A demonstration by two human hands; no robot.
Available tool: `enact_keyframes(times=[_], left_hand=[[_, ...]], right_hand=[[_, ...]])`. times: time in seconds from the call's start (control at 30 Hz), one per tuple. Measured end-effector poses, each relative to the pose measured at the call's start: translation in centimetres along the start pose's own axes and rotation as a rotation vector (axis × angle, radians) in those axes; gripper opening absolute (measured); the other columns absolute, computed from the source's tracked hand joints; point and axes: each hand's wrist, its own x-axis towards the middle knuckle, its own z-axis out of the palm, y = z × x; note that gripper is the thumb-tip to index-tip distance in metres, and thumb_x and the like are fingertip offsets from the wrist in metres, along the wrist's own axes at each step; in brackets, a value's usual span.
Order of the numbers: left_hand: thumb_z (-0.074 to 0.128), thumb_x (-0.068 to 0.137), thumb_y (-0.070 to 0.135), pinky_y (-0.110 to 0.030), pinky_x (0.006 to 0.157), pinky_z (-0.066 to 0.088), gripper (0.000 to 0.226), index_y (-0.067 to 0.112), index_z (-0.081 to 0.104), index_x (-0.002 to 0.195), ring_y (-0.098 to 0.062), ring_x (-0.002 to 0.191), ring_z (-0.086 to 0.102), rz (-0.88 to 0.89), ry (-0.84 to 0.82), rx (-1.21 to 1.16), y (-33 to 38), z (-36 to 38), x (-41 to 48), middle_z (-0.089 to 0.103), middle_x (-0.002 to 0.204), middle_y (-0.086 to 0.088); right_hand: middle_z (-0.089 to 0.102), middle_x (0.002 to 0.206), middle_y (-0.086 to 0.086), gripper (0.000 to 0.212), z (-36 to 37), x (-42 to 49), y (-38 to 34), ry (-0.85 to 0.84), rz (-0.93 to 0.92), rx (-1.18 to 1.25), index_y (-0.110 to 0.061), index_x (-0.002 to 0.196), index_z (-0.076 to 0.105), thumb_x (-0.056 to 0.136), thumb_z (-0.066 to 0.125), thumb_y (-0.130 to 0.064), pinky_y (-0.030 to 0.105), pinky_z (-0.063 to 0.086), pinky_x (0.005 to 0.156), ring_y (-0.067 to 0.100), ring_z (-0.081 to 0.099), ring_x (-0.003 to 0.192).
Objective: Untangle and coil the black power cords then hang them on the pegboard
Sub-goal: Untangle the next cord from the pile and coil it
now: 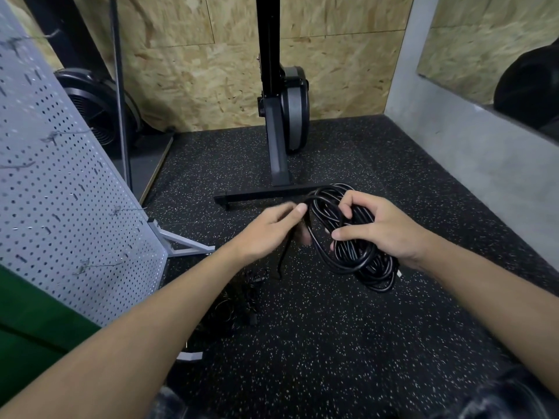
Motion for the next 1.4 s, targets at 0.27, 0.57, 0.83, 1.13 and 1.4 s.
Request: enact_keyframes(times=[0.27,0.57,0.83,1.13,1.4], left_hand=[[0.045,0.111,0.035,-0.031,0.062,0.042,0.039,0.025,0.055,0.074,-0.013,0.053,0.052,-0.028,0.265,0.187,1.2,0.9,0.1,0.054,0.063,0.004],[0.069,0.101,0.024,-0.022,0.088,0.052,0.012,0.029,0.080,0.098,-0.005,0.081,0.067,-0.062,0.232,-0.118,2.4,2.1,0.4,0.077,0.086,0.006],[0.078,0.090,0.002,-0.034,0.070,0.065,0.016,0.000,0.077,0.106,-0.018,0.065,0.067,-0.174,0.278,-0.551,2.3,2.3,0.4,0.071,0.078,-0.013],[0.077,0.083,-0.011,-0.022,0.065,0.063,0.013,-0.001,0.076,0.091,-0.015,0.069,0.076,-0.311,0.206,-0.706,2.7,2.3,0.3,0.079,0.083,-0.009],[0.080,0.083,-0.005,-0.017,0.061,0.060,0.013,0.000,0.069,0.089,-0.017,0.069,0.076,-0.295,0.111,-0.698,2.3,2.0,0.2,0.075,0.076,-0.010]], right_hand=[[0.073,0.099,0.013,0.034,0.2,0.5,1.0,0.071,-0.012,-0.097,-0.020,0.085,0.049,0.082,0.083,-0.016,0.058,0.047,0.108,0.032,0.069,0.108],[0.071,0.090,0.011,0.033,0.3,0.3,1.1,0.152,-0.037,0.025,-0.015,0.086,0.049,0.084,0.082,-0.007,0.055,0.059,0.084,0.038,0.075,0.087],[0.074,0.095,-0.002,0.031,1.1,0.2,0.5,0.086,-0.130,0.082,-0.005,0.101,0.050,0.089,0.078,-0.003,0.025,0.058,0.071,0.018,0.077,0.085],[0.073,0.097,0.000,0.030,0.7,0.5,1.4,0.084,-0.086,0.076,-0.014,0.096,0.055,0.086,0.081,-0.006,0.034,0.062,0.079,0.019,0.074,0.089],[0.075,0.100,-0.002,0.029,0.8,0.2,1.0,0.092,-0.084,0.045,-0.017,0.095,0.057,0.085,0.084,-0.013,0.036,0.059,0.083,0.016,0.073,0.094]])
